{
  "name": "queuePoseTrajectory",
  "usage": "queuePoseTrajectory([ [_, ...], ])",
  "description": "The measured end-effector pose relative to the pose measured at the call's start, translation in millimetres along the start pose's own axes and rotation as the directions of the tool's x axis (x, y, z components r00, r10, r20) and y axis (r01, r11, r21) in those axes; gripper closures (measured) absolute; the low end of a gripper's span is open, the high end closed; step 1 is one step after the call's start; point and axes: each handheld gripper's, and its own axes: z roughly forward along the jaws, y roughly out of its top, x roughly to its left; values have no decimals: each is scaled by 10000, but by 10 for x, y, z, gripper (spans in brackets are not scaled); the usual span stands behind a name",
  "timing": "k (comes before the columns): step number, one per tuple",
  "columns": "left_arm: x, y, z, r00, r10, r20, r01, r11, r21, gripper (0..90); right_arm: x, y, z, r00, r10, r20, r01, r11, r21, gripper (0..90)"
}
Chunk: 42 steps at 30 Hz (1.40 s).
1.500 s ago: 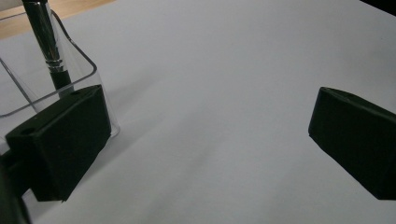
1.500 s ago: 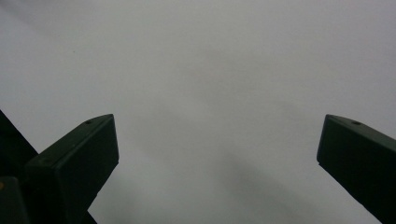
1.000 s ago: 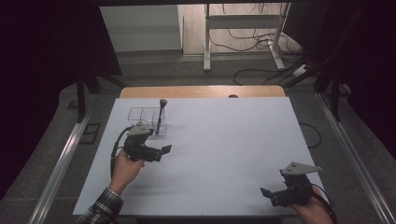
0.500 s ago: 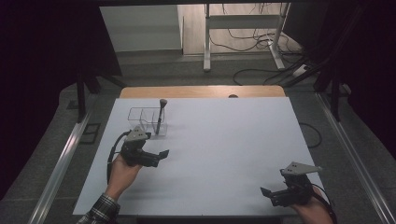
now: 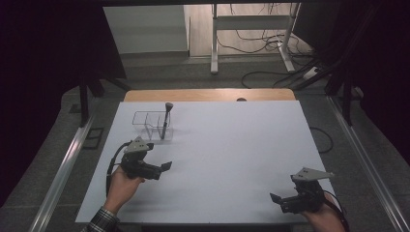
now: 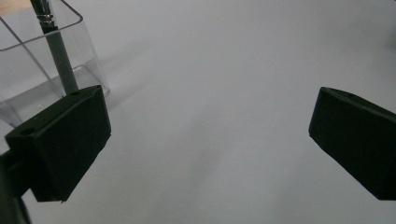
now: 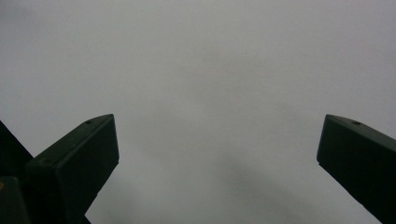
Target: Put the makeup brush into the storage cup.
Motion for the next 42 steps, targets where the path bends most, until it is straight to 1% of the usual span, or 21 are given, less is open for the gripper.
queuePoseTrajectory([
  [4, -17, -51, -30, 10000, 33, 12, -33, 10000, 24, 0, -1, -1, -2, 10000, 25, -8, -25, 10000, -37, 0],
  [13, -33, -194, -148, 9997, -253, 31, 253, 9997, -48, 0, 2, 4, -12, 10000, 22, -51, -23, 9999, -134, 0],
  [19, -52, -265, -212, 9996, -232, -188, 232, 9997, 21, 0, 6, 4, -12, 9999, 134, -43, -135, 9996, -239, 0],
  [22, -53, -291, -242, 9994, -262, -230, 262, 9997, -37, 0, 6, 4, -11, 9999, 160, -27, -161, 9995, -263, 0],
  [31, -93, -371, -332, 9990, -195, -398, 196, 9998, 21, 0, 5, 3, -13, 9999, 122, -2, -122, 9995, -277, 0],
  [37, -113, -444, -395, 9985, -233, -505, 243, 9995, 193, 0, 3, 3, -14, 10000, 87, 28, -86, 9996, -287, 0],
  [42, -121, -494, -442, 9983, -123, -570, 143, 9993, 334, 0, 3, 2, -12, 10000, 80, 17, -80, 9996, -259, 0],
])
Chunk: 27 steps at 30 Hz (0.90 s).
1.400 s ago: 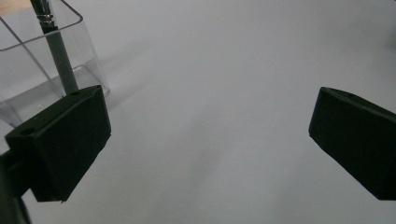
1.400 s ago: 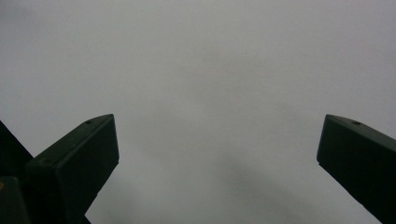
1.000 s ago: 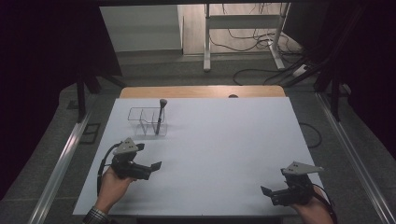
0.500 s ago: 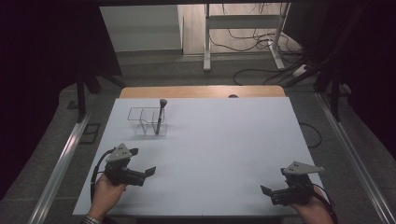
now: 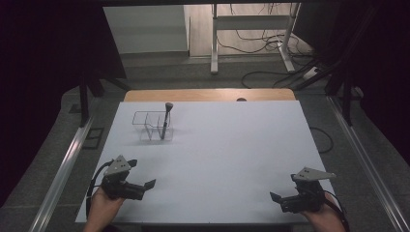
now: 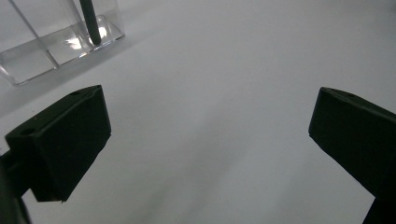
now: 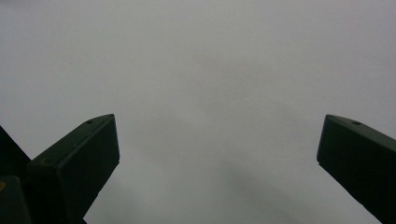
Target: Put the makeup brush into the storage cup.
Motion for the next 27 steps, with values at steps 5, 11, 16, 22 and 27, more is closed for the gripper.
queuePoseTrajectory([
  [5, -14, -46, -26, 9999, 81, -117, -79, 9997, 230, 0, -1, 0, 0, 10000, 23, 4, -23, 10000, 8, 0],
  [11, -12, -94, -68, 9997, 5, -236, 3, 9995, 327, 0, -2, 0, -1, 10000, 11, 7, -11, 10000, 4, 0],
  [16, -12, -137, -108, 9996, -87, -286, 97, 9993, 349, 0, -1, 0, 1, 10000, 41, 29, -41, 10000, 10, 0],
  [22, -16, -191, -154, 9989, -178, -435, 198, 9988, 457, 0, -2, 0, 2, 10000, 33, 27, -33, 10000, 34, 0],
  [27, -8, -243, -206, 9979, -318, -564, 345, 9983, 477, 0, -2, -1, 6, 10000, 12, 41, -12, 10000, 65, 0],
])
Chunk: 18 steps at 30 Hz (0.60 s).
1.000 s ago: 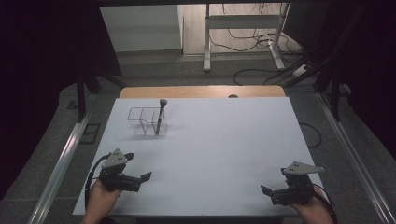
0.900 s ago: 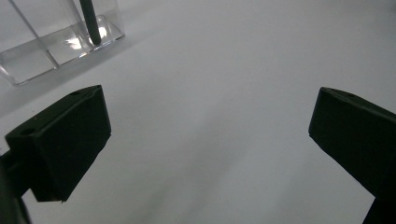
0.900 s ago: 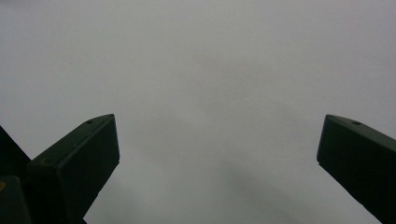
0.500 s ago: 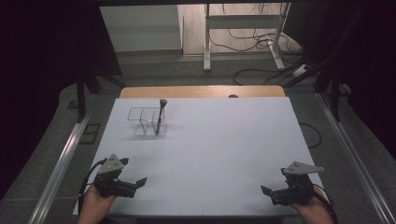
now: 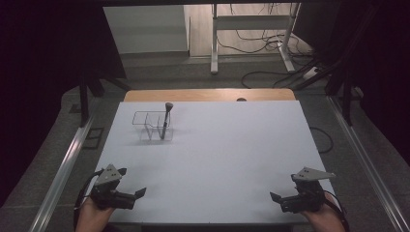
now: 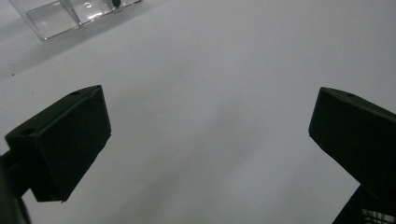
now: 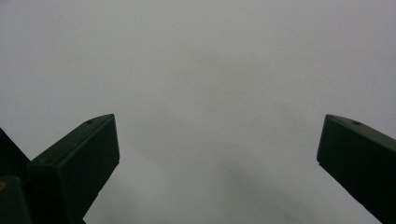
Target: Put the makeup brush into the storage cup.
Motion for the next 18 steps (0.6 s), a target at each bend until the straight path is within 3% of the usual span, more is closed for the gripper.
queuePoseTrajectory([
  [18, 33, -148, -99, 9989, -285, -371, 295, 9992, 263, 0, 4, 0, 6, 10000, 3, -37, -3, 10000, 68, 0],
])
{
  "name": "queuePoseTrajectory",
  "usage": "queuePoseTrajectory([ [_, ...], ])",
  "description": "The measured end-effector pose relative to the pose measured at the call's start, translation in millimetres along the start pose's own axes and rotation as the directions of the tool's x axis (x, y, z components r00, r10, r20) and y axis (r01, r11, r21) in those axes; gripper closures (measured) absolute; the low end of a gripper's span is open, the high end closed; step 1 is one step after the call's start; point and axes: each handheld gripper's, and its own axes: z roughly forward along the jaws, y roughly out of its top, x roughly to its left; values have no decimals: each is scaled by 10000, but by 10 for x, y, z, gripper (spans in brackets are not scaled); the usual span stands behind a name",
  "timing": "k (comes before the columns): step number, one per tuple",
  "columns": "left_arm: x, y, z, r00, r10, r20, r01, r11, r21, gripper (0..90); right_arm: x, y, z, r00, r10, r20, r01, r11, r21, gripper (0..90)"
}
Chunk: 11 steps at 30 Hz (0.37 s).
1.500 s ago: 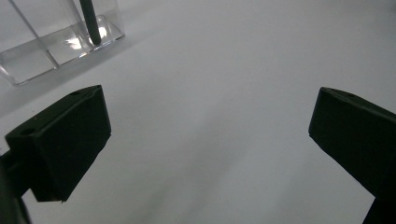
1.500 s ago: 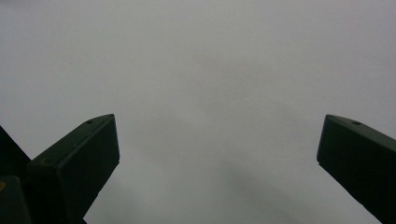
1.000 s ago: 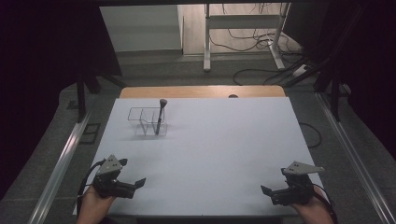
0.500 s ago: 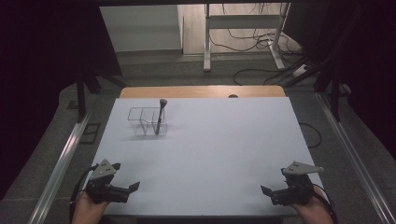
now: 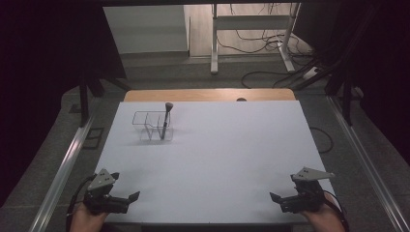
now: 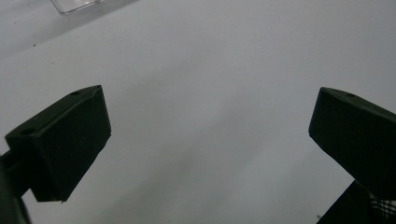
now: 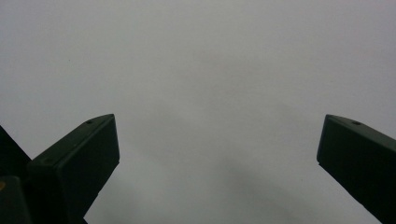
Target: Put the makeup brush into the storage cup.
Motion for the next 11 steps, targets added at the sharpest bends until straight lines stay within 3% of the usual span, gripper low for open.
queuePoseTrajectory([
  [11, 5, -34, -2, 10000, -55, 49, 54, 9995, 324, 0, -2, -1, 6, 10000, -12, -16, 12, 10000, 67, 0],
])
